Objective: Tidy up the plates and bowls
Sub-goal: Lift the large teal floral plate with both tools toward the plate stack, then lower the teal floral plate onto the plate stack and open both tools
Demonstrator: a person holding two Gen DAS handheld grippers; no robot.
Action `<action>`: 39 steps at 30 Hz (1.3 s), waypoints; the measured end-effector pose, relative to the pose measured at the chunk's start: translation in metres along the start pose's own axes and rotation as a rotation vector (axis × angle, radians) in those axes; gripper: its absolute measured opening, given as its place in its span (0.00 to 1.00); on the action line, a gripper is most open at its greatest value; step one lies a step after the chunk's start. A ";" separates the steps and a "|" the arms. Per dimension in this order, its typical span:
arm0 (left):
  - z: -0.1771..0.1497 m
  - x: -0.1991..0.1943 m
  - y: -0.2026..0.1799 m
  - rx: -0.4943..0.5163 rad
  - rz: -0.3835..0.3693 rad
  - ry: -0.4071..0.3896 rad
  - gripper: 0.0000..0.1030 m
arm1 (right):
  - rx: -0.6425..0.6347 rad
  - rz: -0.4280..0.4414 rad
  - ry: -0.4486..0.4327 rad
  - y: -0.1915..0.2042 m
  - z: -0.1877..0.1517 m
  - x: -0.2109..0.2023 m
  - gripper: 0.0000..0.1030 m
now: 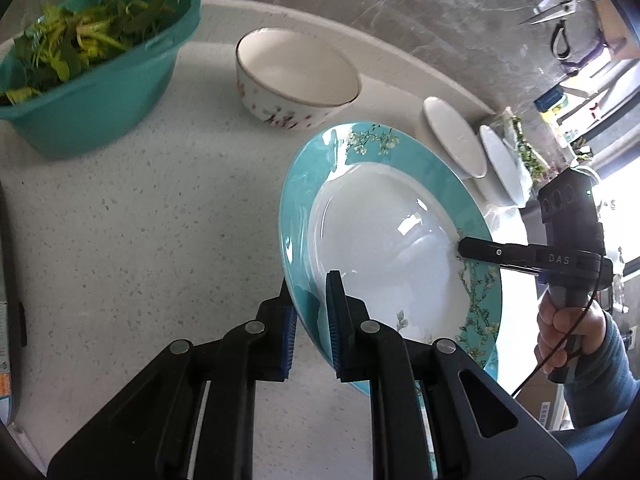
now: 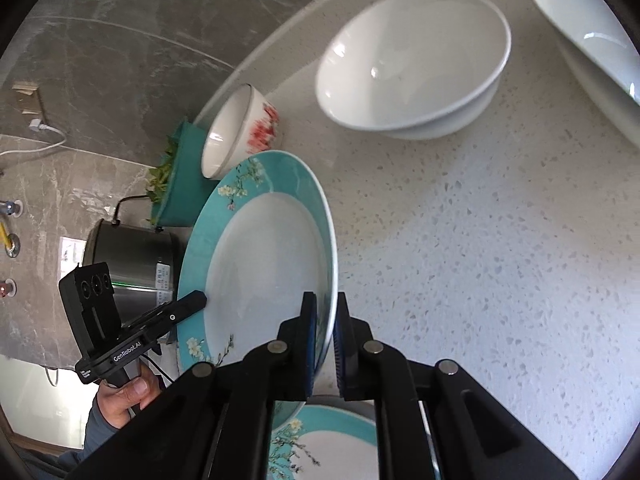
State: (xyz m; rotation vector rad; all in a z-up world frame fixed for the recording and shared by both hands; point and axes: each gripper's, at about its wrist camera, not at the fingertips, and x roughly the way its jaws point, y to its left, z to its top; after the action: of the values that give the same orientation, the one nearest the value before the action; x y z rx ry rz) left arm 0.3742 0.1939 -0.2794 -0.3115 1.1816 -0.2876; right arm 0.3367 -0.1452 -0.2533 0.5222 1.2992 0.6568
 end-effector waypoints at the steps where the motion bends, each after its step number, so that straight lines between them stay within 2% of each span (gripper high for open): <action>1: 0.000 -0.005 -0.003 0.004 -0.003 -0.007 0.11 | -0.005 0.005 -0.013 0.003 -0.002 -0.006 0.10; 11: -0.012 -0.081 -0.055 0.082 -0.030 -0.106 0.11 | -0.090 0.022 -0.125 0.046 -0.023 -0.067 0.10; 18: -0.033 -0.099 -0.083 0.126 -0.041 -0.124 0.12 | -0.109 0.016 -0.154 0.051 -0.046 -0.090 0.11; 26: -0.075 -0.060 -0.102 0.137 -0.016 -0.033 0.12 | -0.068 -0.029 -0.122 0.017 -0.090 -0.095 0.11; 31: -0.117 -0.025 -0.105 0.127 0.003 0.046 0.13 | -0.061 -0.079 -0.082 -0.012 -0.120 -0.082 0.11; 34: -0.131 -0.016 -0.106 0.113 0.004 0.056 0.13 | -0.038 -0.092 -0.070 -0.024 -0.131 -0.080 0.11; 39: -0.140 -0.011 -0.114 0.140 0.021 0.051 0.13 | -0.072 -0.115 -0.079 -0.028 -0.138 -0.081 0.11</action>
State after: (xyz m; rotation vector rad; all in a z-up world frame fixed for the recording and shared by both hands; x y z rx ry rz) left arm 0.2333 0.0805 -0.2744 -0.1696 1.2075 -0.3597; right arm 0.1951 -0.2234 -0.2437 0.4079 1.2169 0.5796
